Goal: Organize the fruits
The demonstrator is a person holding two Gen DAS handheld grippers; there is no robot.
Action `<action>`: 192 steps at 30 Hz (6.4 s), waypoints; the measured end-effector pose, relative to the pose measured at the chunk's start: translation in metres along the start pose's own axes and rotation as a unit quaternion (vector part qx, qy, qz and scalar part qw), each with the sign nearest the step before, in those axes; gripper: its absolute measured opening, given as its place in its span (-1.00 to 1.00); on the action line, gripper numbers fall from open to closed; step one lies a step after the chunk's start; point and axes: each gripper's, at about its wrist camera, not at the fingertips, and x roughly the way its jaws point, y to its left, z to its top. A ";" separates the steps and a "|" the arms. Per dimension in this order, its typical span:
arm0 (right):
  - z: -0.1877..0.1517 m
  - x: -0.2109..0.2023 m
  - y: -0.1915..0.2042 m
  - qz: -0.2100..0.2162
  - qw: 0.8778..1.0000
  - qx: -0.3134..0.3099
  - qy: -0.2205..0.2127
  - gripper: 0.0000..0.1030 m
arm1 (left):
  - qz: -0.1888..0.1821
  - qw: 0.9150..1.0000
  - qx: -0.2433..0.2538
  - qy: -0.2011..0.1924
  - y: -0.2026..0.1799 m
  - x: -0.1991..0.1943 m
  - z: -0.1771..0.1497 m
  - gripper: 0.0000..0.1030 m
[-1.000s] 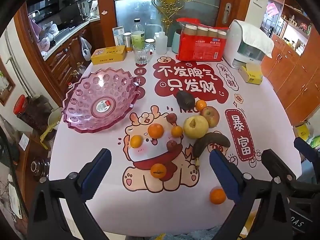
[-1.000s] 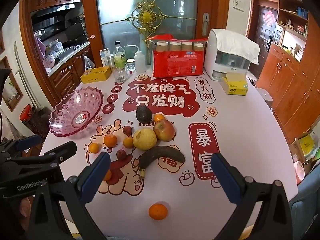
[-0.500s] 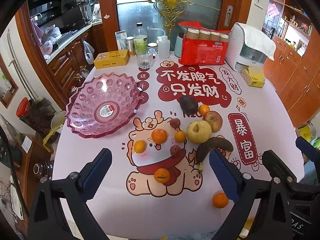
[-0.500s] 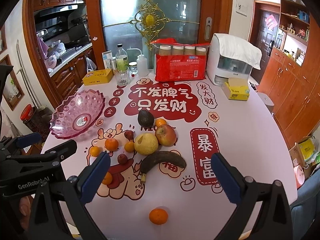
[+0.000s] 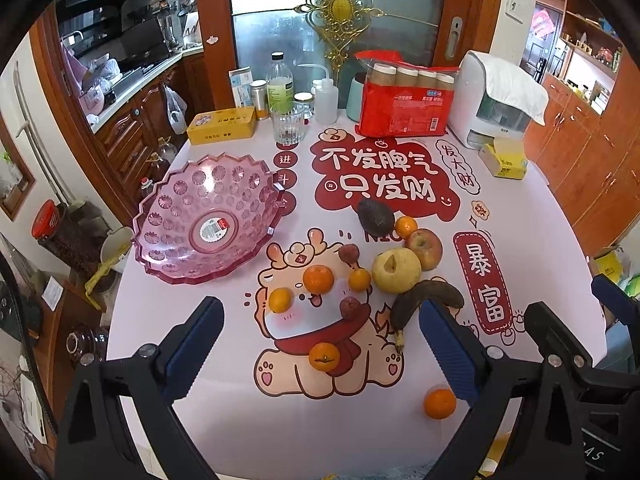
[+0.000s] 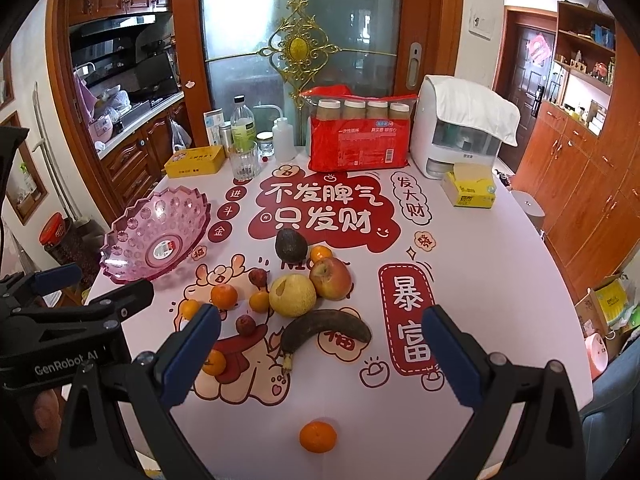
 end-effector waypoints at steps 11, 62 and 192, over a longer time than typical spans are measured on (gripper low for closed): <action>-0.001 -0.005 0.004 -0.003 1.000 -0.005 -0.008 0.97 | -0.001 1.000 -0.003 -0.005 0.006 -0.004 -0.001 0.90; -0.074 0.059 0.008 -0.038 0.993 0.069 0.092 0.94 | -0.028 0.990 0.086 0.104 0.018 0.095 -0.032 0.90; 0.059 0.259 0.234 0.158 0.966 -0.095 0.182 0.12 | 0.019 0.991 -0.082 0.099 0.253 0.218 0.048 0.62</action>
